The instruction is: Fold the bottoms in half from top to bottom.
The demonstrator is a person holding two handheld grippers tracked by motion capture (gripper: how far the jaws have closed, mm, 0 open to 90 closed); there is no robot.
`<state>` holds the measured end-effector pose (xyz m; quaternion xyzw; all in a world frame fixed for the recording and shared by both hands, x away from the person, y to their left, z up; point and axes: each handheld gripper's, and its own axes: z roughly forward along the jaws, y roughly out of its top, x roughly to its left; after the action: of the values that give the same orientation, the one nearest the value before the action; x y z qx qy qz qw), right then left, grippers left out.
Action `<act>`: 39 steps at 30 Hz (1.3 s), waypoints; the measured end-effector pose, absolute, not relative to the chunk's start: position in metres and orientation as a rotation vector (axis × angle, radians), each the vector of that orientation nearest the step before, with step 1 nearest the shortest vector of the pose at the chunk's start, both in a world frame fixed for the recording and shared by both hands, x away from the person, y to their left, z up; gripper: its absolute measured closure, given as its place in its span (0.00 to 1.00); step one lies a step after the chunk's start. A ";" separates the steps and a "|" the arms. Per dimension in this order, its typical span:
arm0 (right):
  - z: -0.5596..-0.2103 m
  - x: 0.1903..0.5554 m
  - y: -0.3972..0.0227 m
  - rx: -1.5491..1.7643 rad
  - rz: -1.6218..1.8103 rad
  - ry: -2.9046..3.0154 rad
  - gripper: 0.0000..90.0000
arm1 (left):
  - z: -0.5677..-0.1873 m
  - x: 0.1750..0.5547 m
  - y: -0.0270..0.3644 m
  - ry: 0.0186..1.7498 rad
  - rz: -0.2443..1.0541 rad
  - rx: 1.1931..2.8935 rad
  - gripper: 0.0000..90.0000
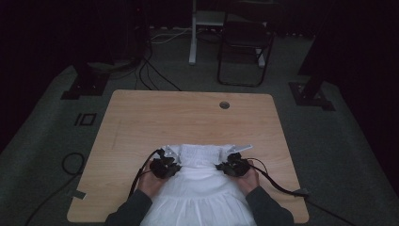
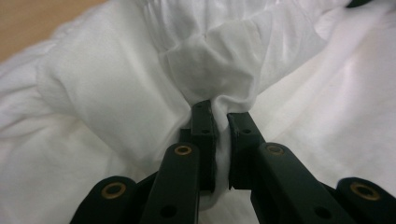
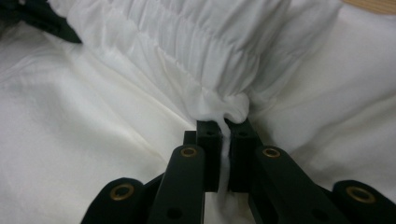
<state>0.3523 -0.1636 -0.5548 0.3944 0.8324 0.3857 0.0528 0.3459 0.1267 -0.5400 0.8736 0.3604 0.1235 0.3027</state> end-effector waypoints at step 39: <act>-0.485 0.465 -0.178 1.344 1.307 2.167 0.96 | -0.455 0.445 0.108 1.025 0.502 2.053 0.94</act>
<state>0.4646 -0.1781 -0.4855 0.4647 0.7490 0.4518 0.1376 0.4448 0.1084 -0.4554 0.8062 0.4026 0.1971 0.3862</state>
